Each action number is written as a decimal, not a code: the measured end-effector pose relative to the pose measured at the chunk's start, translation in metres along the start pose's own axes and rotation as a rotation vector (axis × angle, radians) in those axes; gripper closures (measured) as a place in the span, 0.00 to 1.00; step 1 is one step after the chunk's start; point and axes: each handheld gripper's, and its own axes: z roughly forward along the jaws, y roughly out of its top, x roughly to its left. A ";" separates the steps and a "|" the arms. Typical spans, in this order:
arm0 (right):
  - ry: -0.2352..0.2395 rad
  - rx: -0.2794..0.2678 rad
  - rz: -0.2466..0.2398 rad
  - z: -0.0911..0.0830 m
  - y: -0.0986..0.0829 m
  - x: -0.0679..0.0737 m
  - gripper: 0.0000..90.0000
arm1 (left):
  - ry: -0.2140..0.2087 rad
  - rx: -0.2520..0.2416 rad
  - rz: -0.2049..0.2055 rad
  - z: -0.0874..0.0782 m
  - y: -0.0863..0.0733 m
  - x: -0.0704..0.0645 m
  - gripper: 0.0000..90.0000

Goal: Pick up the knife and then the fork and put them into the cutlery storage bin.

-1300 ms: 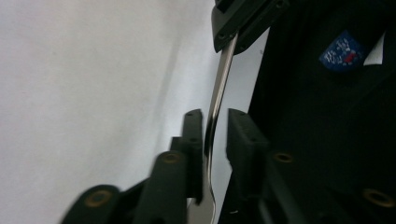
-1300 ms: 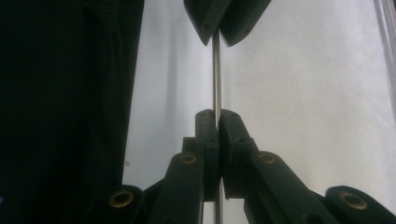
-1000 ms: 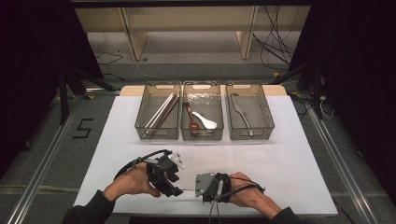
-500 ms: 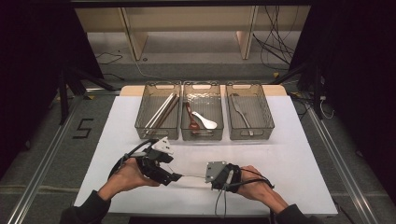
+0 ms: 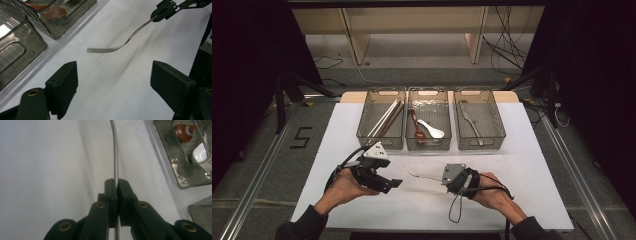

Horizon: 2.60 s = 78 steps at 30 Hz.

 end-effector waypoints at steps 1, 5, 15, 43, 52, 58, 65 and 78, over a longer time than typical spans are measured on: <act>-0.002 -0.005 -0.001 0.000 -0.001 -0.001 0.97 | 0.005 -0.008 -0.002 0.000 -0.001 0.001 0.24; -0.007 -0.002 0.002 -0.001 -0.003 -0.005 0.97 | 0.013 -0.037 -0.018 -0.002 -0.005 0.005 0.23; -0.033 -0.018 0.042 -0.007 -0.008 -0.013 0.97 | 0.033 -0.105 -0.070 -0.005 -0.016 0.014 0.22; -0.138 -0.064 0.204 -0.032 -0.032 -0.049 0.97 | 0.073 -0.179 -0.147 -0.009 -0.030 0.020 0.20; -0.174 -0.082 0.269 -0.040 -0.035 -0.065 0.97 | 0.080 -0.195 -0.155 -0.011 -0.031 0.021 0.19; -0.195 -0.089 0.312 -0.042 -0.036 -0.080 0.97 | 0.087 -0.201 -0.159 -0.012 -0.032 0.020 0.20; -0.215 -0.092 0.352 -0.043 -0.036 -0.095 0.97 | 0.088 -0.205 -0.161 -0.013 -0.033 0.020 0.19; -0.234 -0.079 0.418 -0.044 -0.036 -0.113 0.97 | 0.088 -0.209 -0.157 -0.014 -0.033 0.020 0.19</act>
